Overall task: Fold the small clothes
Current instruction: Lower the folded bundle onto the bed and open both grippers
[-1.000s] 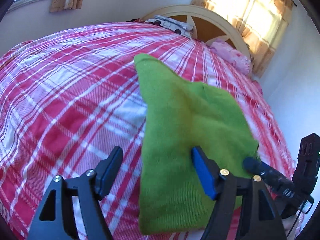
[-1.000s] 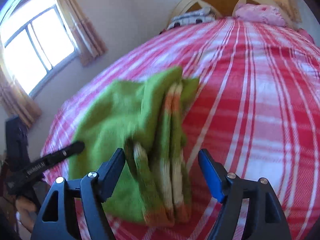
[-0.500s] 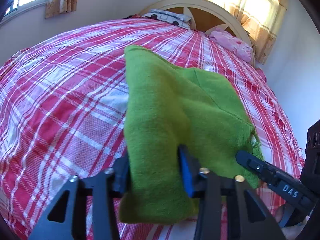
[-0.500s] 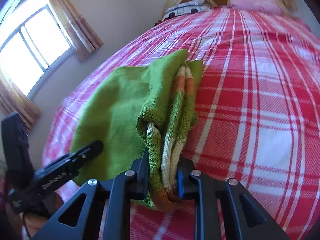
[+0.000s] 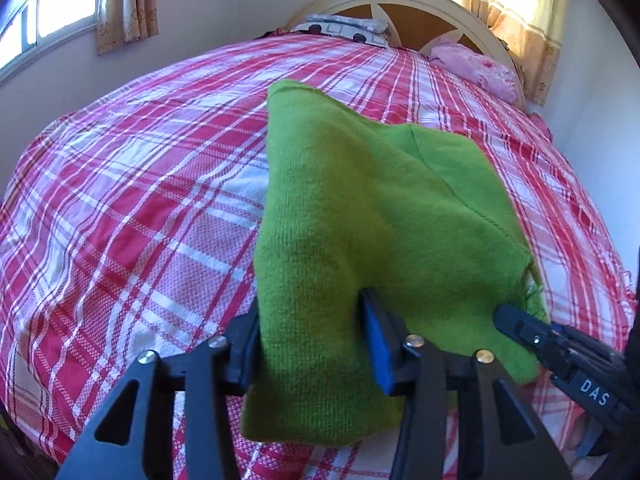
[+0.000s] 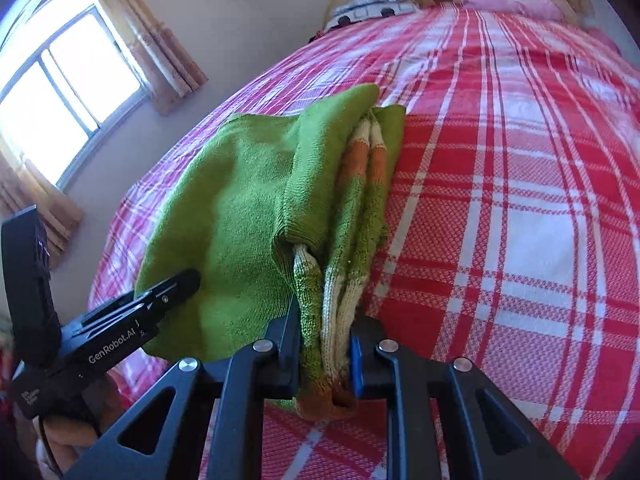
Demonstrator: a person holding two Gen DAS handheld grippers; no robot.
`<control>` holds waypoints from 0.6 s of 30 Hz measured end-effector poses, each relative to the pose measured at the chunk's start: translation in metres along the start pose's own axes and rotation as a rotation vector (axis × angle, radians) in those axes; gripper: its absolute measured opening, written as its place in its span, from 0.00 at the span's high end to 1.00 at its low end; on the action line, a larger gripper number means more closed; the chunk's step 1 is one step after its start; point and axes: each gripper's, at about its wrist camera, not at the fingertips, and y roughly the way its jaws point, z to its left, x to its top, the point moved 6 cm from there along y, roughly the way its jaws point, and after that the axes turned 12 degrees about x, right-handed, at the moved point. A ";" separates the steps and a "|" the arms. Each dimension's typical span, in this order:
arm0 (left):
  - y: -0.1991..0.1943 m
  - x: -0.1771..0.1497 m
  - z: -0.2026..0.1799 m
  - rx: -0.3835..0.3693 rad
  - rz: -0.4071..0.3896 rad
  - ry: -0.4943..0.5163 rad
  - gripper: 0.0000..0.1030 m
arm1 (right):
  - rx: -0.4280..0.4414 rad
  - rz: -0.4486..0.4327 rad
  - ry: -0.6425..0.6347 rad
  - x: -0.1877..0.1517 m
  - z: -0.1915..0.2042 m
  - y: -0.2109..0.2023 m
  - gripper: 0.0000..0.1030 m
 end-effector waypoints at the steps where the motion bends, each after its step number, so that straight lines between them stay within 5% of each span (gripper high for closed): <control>1: 0.000 -0.001 0.001 0.005 -0.009 -0.004 0.48 | -0.011 -0.002 -0.014 -0.001 0.000 -0.001 0.82; 11: -0.025 -0.015 0.009 0.029 -0.068 0.002 0.45 | -0.139 -0.093 -0.112 -0.013 0.016 -0.035 0.68; 13: -0.031 -0.018 0.010 0.020 -0.069 -0.007 0.45 | -0.177 -0.119 -0.136 -0.016 0.022 -0.044 0.56; 15: -0.040 -0.022 0.013 0.015 -0.079 -0.016 0.36 | -0.210 -0.154 -0.155 -0.017 0.029 -0.055 0.42; 18: -0.055 -0.028 0.016 0.018 -0.109 -0.026 0.25 | -0.220 -0.206 -0.167 -0.018 0.041 -0.070 0.38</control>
